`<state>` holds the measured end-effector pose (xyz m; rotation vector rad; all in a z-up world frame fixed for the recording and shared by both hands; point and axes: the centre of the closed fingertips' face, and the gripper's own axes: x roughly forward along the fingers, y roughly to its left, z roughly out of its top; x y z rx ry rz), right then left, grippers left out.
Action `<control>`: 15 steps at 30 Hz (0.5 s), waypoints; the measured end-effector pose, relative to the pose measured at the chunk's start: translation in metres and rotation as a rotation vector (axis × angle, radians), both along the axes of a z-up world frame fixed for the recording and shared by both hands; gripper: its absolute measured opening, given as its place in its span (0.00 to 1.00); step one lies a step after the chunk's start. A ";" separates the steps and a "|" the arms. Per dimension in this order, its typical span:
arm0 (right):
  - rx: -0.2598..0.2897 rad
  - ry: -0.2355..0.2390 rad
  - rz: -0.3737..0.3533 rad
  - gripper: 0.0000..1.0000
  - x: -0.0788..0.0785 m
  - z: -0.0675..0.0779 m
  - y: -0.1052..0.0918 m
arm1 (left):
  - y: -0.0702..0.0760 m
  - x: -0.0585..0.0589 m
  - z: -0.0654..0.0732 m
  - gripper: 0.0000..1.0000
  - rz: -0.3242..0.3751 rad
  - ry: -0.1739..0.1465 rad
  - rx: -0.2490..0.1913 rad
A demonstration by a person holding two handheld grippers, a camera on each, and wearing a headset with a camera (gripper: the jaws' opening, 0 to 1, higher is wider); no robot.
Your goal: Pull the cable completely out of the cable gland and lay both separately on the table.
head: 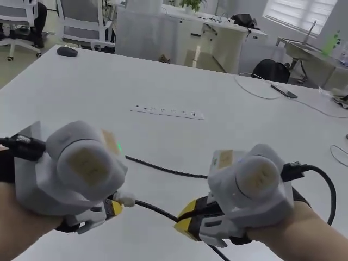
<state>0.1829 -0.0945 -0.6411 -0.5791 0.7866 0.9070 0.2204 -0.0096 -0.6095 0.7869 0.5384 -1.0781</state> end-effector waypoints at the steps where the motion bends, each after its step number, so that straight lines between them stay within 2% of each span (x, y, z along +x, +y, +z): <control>1: -0.015 0.003 -0.002 0.04 0.000 -0.004 -0.005 | 0.000 0.000 0.000 0.14 0.000 0.000 0.000; 9: -0.101 0.054 -0.016 0.04 -0.004 -0.023 -0.032 | 0.002 0.002 0.001 0.14 0.009 -0.007 0.002; 11: -0.109 0.060 -0.019 0.10 -0.005 -0.023 -0.032 | 0.001 0.001 0.001 0.14 0.007 -0.011 0.008; 12: -0.098 0.051 -0.021 0.18 -0.004 -0.019 -0.026 | 0.001 0.001 0.000 0.14 0.005 -0.013 0.015; 13: -0.077 0.043 -0.020 0.21 -0.002 -0.015 -0.019 | 0.002 0.001 -0.001 0.14 0.006 -0.011 0.018; 15: 0.008 0.031 -0.006 0.19 0.000 -0.002 0.005 | 0.001 0.000 -0.001 0.14 0.008 -0.012 0.018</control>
